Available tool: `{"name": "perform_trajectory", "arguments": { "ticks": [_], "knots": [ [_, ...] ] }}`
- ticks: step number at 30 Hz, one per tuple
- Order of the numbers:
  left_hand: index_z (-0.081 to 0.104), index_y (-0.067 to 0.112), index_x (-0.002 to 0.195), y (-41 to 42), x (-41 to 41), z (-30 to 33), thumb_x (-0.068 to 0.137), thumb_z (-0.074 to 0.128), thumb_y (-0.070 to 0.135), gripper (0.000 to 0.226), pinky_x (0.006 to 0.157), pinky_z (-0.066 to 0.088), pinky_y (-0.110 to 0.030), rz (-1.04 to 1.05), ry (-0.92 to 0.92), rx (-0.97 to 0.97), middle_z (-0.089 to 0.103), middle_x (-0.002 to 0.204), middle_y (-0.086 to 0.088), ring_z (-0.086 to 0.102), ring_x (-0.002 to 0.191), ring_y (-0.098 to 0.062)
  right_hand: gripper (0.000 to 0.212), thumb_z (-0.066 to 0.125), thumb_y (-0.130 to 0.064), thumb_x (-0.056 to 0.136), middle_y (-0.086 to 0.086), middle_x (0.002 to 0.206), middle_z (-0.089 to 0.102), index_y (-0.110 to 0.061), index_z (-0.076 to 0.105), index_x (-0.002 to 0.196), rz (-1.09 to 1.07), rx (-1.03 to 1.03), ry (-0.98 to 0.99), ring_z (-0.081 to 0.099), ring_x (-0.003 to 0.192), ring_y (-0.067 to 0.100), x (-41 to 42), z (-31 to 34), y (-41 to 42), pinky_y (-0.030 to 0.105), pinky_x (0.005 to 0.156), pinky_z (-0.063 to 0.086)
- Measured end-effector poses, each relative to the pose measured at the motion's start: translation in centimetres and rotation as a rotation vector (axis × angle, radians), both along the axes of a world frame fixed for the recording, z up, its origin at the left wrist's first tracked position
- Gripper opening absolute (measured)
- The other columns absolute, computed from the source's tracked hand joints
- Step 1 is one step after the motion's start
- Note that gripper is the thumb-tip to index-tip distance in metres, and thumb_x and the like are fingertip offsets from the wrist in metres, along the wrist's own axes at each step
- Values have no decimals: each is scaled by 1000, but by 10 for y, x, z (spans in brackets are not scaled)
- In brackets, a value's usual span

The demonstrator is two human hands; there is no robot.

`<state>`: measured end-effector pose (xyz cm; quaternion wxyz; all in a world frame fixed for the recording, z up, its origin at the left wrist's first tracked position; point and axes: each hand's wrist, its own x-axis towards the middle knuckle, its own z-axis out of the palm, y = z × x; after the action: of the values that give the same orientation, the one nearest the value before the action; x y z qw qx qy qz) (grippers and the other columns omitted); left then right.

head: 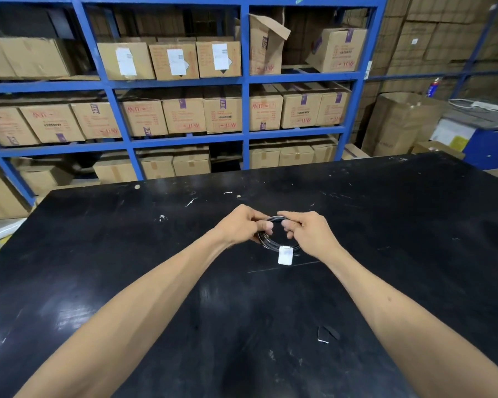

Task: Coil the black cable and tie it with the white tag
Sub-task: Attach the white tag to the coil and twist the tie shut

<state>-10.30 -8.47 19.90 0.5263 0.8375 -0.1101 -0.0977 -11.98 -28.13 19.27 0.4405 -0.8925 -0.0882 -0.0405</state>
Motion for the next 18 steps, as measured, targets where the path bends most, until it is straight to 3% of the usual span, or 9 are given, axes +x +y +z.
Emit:
{"name": "perform_trajectory", "arguments": {
  "ticks": [3,5,7,10,13,16,18],
  "knots": [
    [78,11,99,-3,4,4,98,61,28,25,66,59,-31,-33,0,71,66,76,-3,58,66,-11,35,57,-7,102,8,99,67,-13,67,134,34,-206,-70,64,82,13,7,2,2,21,79,52],
    [78,16,86,-6,6,0,97,60,34,28,59,47,-27,-18,-41,191,59,59,9,47,56,-7,36,52,-10,104,14,105,64,-11,62,139,82,-352,-96,66,97,27,10,-2,6,36,87,54],
    [75,14,74,-8,7,-8,96,63,30,30,55,37,-23,34,-35,222,53,50,12,39,49,-6,38,47,-16,107,19,111,62,-9,58,142,106,-423,-60,63,106,35,8,-8,8,40,91,51],
    [79,11,78,-8,8,-25,85,73,29,20,67,40,-29,65,70,103,58,64,-3,44,64,-16,35,47,-19,107,15,110,69,-10,64,136,79,-287,12,66,107,30,3,-17,3,27,88,49],
    [79,11,76,-12,8,-34,82,72,29,20,73,48,-35,9,134,104,67,68,-6,53,69,-20,30,51,-15,103,7,90,77,-13,75,121,0,-161,73,73,84,17,0,-26,-2,5,62,46],
    [78,7,80,-23,10,-36,88,71,22,19,73,53,-36,-39,172,118,70,71,-7,61,68,-17,30,52,-10,100,8,85,76,-12,78,115,-71,-52,125,75,77,15,1,-36,-8,22,71,60],
    [78,2,88,-31,10,-40,90,71,15,15,74,56,-34,-18,237,32,70,77,-12,64,69,-18,27,54,-8,98,8,87,76,-12,78,112,-95,-12,149,75,79,17,-2,-39,-14,27,73,61]
  ]
}}
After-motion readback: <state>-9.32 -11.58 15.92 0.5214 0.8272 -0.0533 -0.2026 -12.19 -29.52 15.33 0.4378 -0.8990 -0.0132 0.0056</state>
